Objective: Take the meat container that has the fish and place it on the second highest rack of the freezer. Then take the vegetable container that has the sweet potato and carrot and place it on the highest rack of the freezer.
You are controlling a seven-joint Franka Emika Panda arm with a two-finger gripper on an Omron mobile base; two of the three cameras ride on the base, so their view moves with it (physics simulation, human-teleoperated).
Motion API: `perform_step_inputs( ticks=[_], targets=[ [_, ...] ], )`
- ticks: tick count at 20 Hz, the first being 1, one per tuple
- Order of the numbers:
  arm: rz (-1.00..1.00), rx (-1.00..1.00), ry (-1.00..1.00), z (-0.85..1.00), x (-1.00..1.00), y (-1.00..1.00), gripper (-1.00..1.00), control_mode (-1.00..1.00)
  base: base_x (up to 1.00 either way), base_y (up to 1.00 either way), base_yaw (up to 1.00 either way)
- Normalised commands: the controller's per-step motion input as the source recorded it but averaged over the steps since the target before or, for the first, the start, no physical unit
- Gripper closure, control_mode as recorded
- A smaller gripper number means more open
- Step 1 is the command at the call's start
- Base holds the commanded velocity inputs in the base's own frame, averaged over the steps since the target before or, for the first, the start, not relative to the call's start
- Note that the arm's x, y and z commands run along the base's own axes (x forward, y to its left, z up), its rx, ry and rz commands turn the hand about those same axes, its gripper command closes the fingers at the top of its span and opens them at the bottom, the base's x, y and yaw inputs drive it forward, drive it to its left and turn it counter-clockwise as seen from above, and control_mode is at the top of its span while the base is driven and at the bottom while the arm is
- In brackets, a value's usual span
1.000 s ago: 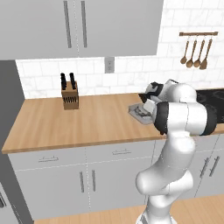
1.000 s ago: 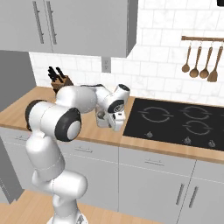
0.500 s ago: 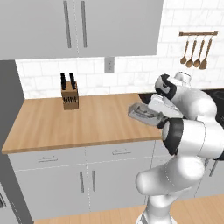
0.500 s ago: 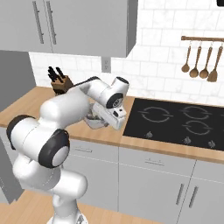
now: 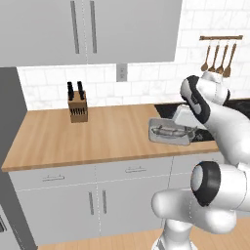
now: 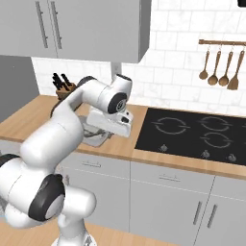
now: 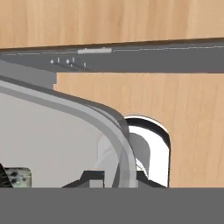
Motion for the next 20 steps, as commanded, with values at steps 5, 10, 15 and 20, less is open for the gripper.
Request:
perform_step_inputs(
  ticks=[5,10,15,20],
  targets=[
    [0.25,0.00,-0.16,0.52,-0.49,0.27,1.00,-1.00,0.00,0.00,0.00],
    [0.01,0.00,-0.15,0.39,-0.46,0.26,1.00,-1.00,0.00,0.00,0.00],
    [0.00,0.00,-0.09,0.11,-0.34,0.08,1.00,1.00,-0.09,0.00,0.00],
    [0.00,0.00,0.00,0.00,0.00,0.00,1.00,1.00,-0.51,0.00,-0.03]
  ],
)
